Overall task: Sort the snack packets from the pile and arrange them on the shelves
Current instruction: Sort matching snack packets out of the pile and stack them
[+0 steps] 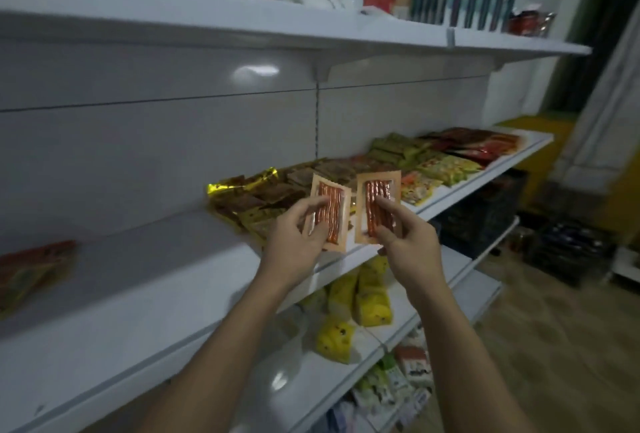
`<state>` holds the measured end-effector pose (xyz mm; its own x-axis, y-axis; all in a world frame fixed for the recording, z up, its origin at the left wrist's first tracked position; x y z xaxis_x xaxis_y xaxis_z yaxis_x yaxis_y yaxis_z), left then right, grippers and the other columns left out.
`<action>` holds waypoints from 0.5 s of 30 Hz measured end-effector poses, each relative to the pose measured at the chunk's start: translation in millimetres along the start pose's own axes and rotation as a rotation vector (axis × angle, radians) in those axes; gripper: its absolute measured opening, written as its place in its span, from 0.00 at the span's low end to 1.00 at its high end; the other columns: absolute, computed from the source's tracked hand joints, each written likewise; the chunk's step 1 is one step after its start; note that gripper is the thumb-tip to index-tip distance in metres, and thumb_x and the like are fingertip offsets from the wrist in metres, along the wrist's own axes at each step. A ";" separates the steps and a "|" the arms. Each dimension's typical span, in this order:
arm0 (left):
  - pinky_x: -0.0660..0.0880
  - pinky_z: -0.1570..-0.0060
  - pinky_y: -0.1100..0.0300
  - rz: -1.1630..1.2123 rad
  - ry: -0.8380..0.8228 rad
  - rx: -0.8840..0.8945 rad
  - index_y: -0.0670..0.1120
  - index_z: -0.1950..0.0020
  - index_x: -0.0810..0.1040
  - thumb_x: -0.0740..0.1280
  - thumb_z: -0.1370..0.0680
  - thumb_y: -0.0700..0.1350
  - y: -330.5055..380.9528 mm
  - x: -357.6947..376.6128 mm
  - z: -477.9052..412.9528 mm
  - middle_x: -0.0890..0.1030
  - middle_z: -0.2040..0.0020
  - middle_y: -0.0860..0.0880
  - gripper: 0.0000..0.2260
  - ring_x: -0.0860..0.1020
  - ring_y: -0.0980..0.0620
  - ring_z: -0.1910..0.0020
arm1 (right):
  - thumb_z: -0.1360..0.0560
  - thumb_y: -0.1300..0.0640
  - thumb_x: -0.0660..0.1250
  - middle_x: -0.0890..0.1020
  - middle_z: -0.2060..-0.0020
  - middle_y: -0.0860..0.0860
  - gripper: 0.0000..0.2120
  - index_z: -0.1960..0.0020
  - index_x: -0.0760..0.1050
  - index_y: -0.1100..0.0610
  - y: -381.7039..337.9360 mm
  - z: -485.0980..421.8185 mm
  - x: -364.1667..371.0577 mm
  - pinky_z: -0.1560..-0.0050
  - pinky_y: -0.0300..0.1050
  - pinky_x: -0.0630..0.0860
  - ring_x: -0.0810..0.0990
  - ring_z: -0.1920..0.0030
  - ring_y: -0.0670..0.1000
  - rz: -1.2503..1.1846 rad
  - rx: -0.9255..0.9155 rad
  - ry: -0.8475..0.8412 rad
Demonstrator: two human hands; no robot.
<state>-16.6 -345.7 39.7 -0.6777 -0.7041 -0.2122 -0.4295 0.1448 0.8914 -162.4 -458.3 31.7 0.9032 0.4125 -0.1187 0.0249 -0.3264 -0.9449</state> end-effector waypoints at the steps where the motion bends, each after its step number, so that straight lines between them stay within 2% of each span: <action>1: 0.81 0.52 0.61 0.014 -0.019 -0.004 0.58 0.41 0.76 0.65 0.20 0.38 2.2 23.1 -0.5 0.80 0.44 0.56 0.15 0.81 0.62 0.51 | 0.21 0.68 0.64 0.78 0.38 0.47 0.21 0.33 0.75 0.51 5.8 -1.1 -21.8 0.53 0.39 0.80 0.81 0.46 0.46 -0.001 0.010 0.023; 3: 0.80 0.55 0.63 0.039 -0.054 -0.011 0.58 0.41 0.77 0.64 0.19 0.37 6.1 66.9 -0.8 0.81 0.45 0.55 0.16 0.81 0.62 0.52 | 0.20 0.68 0.62 0.77 0.39 0.47 0.20 0.32 0.75 0.52 17.5 -4.0 -62.5 0.62 0.33 0.77 0.82 0.55 0.39 0.010 0.033 0.060; 4: 0.80 0.54 0.62 0.048 -0.073 -0.014 0.57 0.40 0.78 0.63 0.20 0.37 7.7 87.7 -1.1 0.81 0.44 0.54 0.16 0.82 0.60 0.51 | 0.20 0.68 0.61 0.77 0.39 0.46 0.20 0.31 0.74 0.52 22.3 -5.1 -81.9 0.64 0.33 0.77 0.82 0.58 0.37 0.032 0.041 0.077; 5: 0.80 0.52 0.60 0.051 -0.094 -0.014 0.56 0.39 0.78 0.63 0.20 0.38 9.9 108.4 -1.6 0.82 0.44 0.53 0.16 0.82 0.57 0.49 | 0.20 0.68 0.61 0.78 0.40 0.46 0.21 0.31 0.74 0.51 26.4 -5.4 -101.3 0.64 0.36 0.78 0.82 0.58 0.39 0.060 0.047 0.099; 7: 0.80 0.49 0.56 0.045 -0.140 -0.004 0.55 0.37 0.78 0.64 0.20 0.38 15.7 146.8 -3.0 0.82 0.43 0.54 0.16 0.81 0.54 0.45 | 0.20 0.67 0.60 0.81 0.43 0.45 0.22 0.31 0.74 0.48 33.0 -5.8 -137.5 0.60 0.50 0.82 0.83 0.57 0.49 0.110 0.060 0.145; 9: 0.80 0.48 0.57 0.053 -0.178 0.018 0.56 0.38 0.77 0.64 0.21 0.37 24.5 180.2 -3.5 0.81 0.44 0.57 0.17 0.80 0.58 0.47 | 0.19 0.67 0.60 0.81 0.47 0.41 0.22 0.31 0.73 0.47 37.9 -6.7 -169.4 0.57 0.59 0.80 0.82 0.55 0.58 0.149 0.072 0.181; 10: 0.80 0.50 0.59 0.072 -0.191 0.025 0.57 0.38 0.77 0.65 0.21 0.37 29.0 195.2 -3.8 0.81 0.45 0.57 0.17 0.80 0.60 0.50 | 0.19 0.67 0.60 0.80 0.46 0.41 0.22 0.31 0.73 0.47 40.0 -7.8 -184.2 0.57 0.58 0.81 0.81 0.55 0.58 0.161 0.072 0.196; 12: 0.79 0.55 0.65 0.127 -0.209 0.022 0.55 0.39 0.78 0.66 0.22 0.35 34.8 219.2 -5.4 0.83 0.46 0.53 0.18 0.81 0.62 0.54 | 0.20 0.67 0.61 0.77 0.39 0.43 0.22 0.30 0.73 0.48 43.4 -10.7 -209.2 0.58 0.47 0.83 0.82 0.55 0.51 0.175 0.064 0.223; 13: 0.78 0.56 0.67 0.151 -0.224 0.016 0.54 0.38 0.78 0.67 0.22 0.34 36.9 232.5 -6.9 0.83 0.47 0.51 0.18 0.81 0.62 0.55 | 0.20 0.67 0.61 0.77 0.38 0.44 0.23 0.30 0.73 0.48 45.6 -11.9 -222.6 0.59 0.42 0.82 0.82 0.55 0.49 0.183 0.063 0.237; 15: 0.78 0.57 0.68 0.186 -0.266 0.001 0.50 0.37 0.78 0.68 0.23 0.32 39.4 257.3 -9.6 0.83 0.49 0.51 0.18 0.82 0.63 0.56 | 0.20 0.67 0.62 0.77 0.38 0.44 0.23 0.30 0.73 0.49 52.2 -14.3 -245.0 0.60 0.38 0.81 0.82 0.52 0.48 0.187 0.074 0.257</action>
<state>-202.1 -527.9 24.0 -0.8766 -0.4595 -0.1431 -0.2844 0.2546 0.9243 -376.2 -588.6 15.8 0.9681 0.1198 -0.2201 -0.1741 -0.3098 -0.9347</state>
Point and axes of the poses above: each hand's wrist, its own z-axis away from the middle knuckle, its own x-axis out of the palm, y = z × x, the point moved 7 cm from there along -z, towards the middle knuckle
